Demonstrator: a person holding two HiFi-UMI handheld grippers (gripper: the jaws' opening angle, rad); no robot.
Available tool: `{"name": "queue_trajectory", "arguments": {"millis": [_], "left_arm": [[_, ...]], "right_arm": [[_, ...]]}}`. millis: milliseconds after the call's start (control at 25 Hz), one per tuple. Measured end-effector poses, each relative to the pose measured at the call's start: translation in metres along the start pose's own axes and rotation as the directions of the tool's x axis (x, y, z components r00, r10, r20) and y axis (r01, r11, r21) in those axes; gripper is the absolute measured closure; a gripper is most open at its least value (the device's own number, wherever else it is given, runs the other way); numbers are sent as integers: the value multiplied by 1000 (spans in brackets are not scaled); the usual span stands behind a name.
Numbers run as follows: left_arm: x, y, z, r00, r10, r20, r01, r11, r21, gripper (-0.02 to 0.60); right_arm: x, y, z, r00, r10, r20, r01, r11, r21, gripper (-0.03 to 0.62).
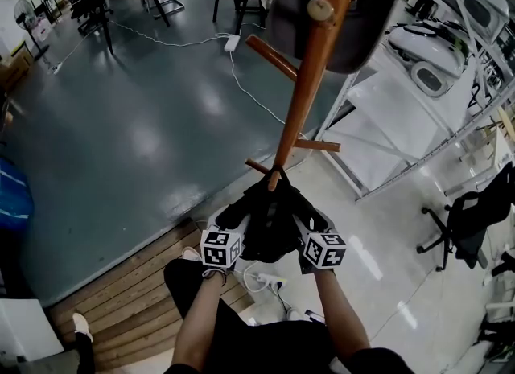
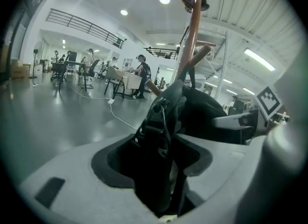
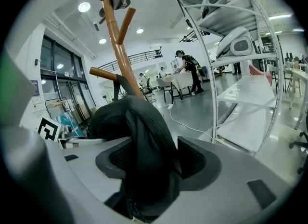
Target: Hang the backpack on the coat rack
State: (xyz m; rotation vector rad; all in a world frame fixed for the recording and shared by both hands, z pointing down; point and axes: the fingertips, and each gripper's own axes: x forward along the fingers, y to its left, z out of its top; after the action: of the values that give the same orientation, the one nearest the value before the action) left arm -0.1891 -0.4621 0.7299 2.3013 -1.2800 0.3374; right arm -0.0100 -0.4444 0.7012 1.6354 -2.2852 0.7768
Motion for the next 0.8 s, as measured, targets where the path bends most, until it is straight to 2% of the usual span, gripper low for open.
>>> {"name": "queue_trajectory", "arguments": {"millis": [80,400,600,800], "left_arm": [[-9,2,2,1000,20,4,-20,1000,-1,335],[-59,-4,11,994,94,53,-93,995,-23,331],[-94,-35,14,989,120,88,-118,993,-28,331],[-136,-91,21,977,152,147,-148,988,-37,331]], "right_arm": [[-3,4,1,1000,16,-1,-16,1000,-12,361],[-28,18,8,998,67,12,-66,997,-36,350],[-60,26,12,993,115,28,-114,992,-45,350],[-113,36,12,982,189,17,-188,981,-48,350]]}}
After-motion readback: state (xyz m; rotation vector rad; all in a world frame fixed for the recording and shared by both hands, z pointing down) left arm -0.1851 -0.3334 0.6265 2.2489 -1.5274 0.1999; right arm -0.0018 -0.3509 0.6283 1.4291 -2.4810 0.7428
